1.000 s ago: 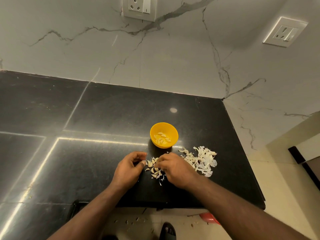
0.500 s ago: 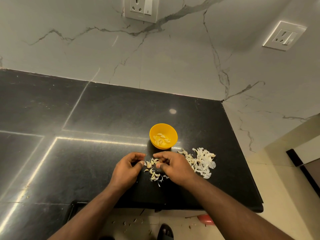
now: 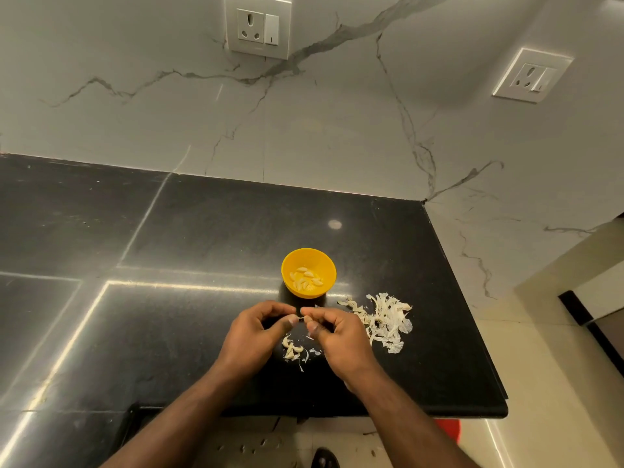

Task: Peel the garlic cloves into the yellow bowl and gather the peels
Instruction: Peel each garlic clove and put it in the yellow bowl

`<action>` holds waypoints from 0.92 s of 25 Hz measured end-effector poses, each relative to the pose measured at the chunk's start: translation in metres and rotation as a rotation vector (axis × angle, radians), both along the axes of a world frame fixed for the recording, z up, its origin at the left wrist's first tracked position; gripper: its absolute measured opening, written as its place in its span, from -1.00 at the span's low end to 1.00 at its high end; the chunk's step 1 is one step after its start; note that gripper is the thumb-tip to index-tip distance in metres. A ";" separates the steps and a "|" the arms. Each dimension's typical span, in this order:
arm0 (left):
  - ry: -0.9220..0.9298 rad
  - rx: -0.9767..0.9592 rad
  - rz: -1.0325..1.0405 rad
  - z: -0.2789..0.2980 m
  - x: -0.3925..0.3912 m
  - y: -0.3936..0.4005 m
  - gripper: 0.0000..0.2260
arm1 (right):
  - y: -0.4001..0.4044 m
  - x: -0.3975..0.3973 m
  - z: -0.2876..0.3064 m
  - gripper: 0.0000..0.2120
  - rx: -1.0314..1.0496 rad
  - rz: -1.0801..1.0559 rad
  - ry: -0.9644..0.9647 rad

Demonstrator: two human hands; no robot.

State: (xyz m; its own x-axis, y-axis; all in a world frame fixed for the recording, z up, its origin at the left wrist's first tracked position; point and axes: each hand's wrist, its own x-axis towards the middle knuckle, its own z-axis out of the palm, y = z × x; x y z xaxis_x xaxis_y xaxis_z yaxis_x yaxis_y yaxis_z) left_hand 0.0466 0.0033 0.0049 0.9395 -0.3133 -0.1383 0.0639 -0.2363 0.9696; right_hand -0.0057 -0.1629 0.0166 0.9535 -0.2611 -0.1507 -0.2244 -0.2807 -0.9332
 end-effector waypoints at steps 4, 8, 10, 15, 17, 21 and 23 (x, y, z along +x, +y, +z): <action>0.051 -0.075 -0.031 0.014 -0.004 -0.010 -0.95 | -0.001 -0.001 0.009 -0.89 0.057 -0.027 -0.020; 0.092 -0.080 -0.012 0.014 -0.010 -0.011 -0.95 | -0.001 -0.003 0.011 -0.95 0.029 -0.017 -0.025; 0.085 -0.056 0.000 0.016 -0.012 -0.015 -0.95 | 0.000 -0.006 0.009 -0.94 0.076 -0.042 -0.006; 0.123 -0.059 0.017 0.015 -0.013 -0.016 -0.93 | -0.003 -0.006 0.006 -0.90 0.218 -0.066 0.036; 0.156 -0.038 0.048 0.010 -0.010 -0.015 -0.92 | -0.007 -0.005 0.006 -0.92 0.266 -0.096 0.033; 0.068 0.252 0.016 0.000 -0.005 -0.011 -0.92 | -0.013 -0.008 0.003 -0.71 0.269 -0.050 0.043; -0.023 0.404 -0.023 0.002 -0.006 -0.010 -0.89 | -0.012 -0.009 0.002 -0.73 0.254 -0.040 0.053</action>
State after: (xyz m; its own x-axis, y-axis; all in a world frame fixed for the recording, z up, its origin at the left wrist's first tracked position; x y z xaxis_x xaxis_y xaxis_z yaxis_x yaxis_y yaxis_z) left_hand 0.0409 -0.0071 0.0072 0.9372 -0.2591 -0.2336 0.0333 -0.6001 0.7993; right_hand -0.0143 -0.1745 0.0186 0.9322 -0.2459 -0.2658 -0.2810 -0.0285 -0.9593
